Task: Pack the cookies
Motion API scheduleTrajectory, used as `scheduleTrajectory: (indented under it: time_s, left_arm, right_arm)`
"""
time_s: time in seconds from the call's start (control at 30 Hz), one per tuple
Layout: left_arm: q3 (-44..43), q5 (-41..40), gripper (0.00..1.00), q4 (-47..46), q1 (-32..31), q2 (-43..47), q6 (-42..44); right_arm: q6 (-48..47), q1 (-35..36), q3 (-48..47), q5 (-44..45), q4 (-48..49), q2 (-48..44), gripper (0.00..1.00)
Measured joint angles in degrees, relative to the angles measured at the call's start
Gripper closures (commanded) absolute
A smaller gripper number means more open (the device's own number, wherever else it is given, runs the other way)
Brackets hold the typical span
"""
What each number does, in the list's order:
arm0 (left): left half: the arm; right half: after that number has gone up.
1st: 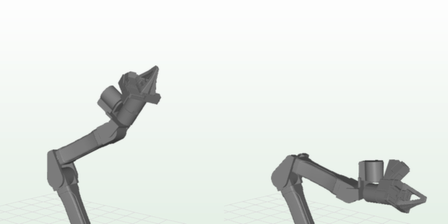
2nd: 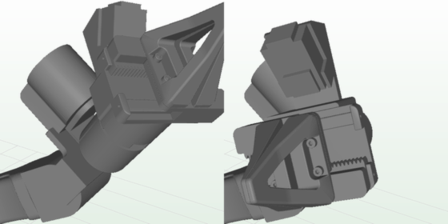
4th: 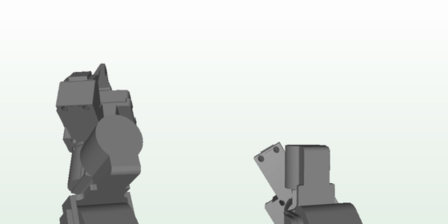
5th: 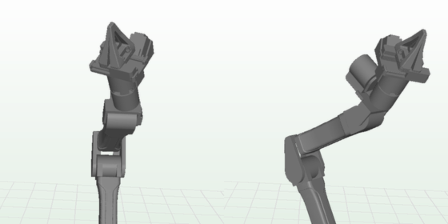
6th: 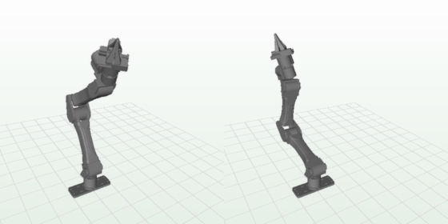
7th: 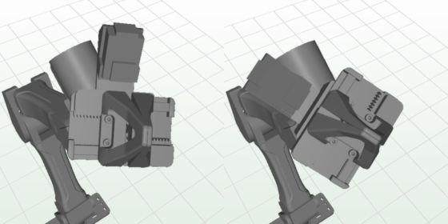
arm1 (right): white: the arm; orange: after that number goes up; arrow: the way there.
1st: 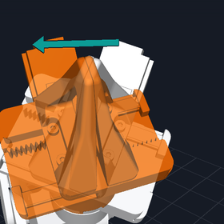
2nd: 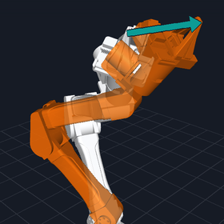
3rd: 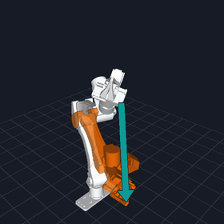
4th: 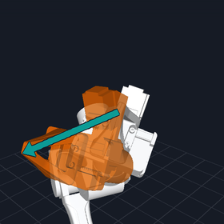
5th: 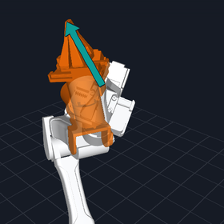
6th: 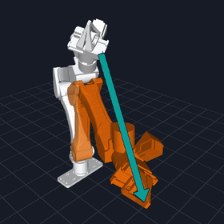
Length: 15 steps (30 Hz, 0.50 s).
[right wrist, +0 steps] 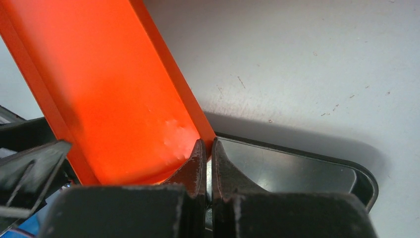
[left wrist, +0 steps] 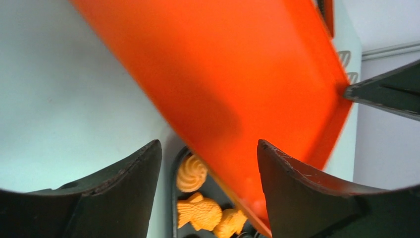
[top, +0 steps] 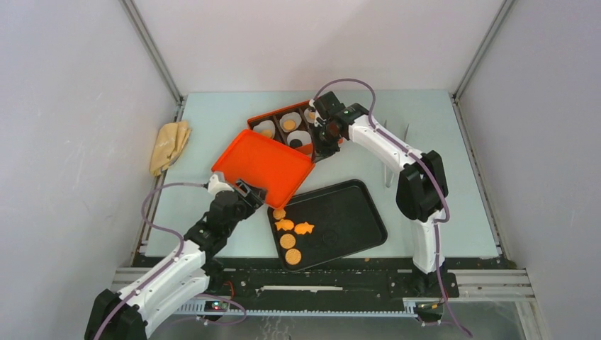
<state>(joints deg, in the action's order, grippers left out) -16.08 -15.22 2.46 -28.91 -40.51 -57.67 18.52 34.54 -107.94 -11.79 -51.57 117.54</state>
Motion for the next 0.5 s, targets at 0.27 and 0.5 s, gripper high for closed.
scheduleTrajectory:
  time_s: [0.27,0.5]
  left_arm:
    - [4.0,-2.0,0.27,-2.4,0.0,0.7,-3.0]
    - [3.8,-5.0,0.47,-5.9,0.0,-0.6,-1.8]
  right_arm:
    - [0.3,-0.3,0.8,-3.0,-0.2,-0.5,1.00]
    - [2.5,1.2,10.5,-4.9,0.9,-6.4,1.00]
